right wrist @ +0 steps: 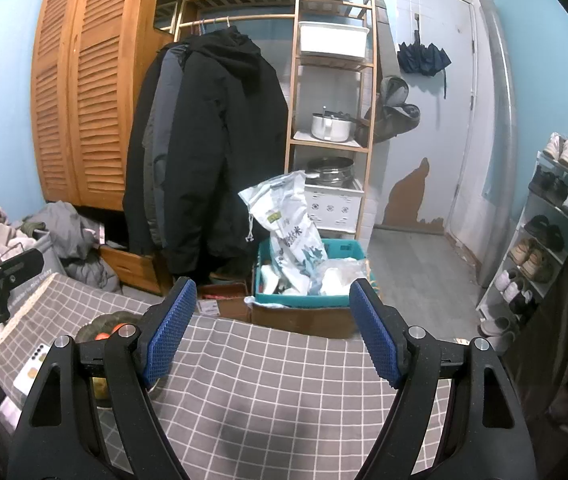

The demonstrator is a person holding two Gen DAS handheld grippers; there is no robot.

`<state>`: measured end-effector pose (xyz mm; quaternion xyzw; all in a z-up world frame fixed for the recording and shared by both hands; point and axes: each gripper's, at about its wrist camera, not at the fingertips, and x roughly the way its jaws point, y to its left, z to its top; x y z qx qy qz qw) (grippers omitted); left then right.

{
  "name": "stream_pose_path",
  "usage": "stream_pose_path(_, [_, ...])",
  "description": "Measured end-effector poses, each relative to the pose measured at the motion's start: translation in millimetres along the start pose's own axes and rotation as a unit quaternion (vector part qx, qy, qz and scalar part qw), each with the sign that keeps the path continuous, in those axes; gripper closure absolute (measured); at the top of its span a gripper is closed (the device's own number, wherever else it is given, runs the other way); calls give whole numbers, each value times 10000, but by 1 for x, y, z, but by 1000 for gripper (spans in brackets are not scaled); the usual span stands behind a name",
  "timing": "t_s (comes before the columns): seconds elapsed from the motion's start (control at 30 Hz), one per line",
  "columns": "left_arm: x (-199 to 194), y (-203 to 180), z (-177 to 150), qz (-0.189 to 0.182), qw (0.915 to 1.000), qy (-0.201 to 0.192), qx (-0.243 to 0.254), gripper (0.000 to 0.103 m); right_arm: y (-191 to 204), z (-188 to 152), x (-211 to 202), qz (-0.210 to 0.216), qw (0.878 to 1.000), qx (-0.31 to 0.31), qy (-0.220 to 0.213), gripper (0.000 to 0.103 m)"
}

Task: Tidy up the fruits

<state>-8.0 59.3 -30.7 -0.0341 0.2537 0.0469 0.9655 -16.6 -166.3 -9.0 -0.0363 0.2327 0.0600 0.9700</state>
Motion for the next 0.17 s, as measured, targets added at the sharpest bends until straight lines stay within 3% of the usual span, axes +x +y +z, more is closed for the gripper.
stream_pose_path(0.17, [1,-5,1,-6,10000,-21,76,0,0,0,0,3,10000,-3,1,25])
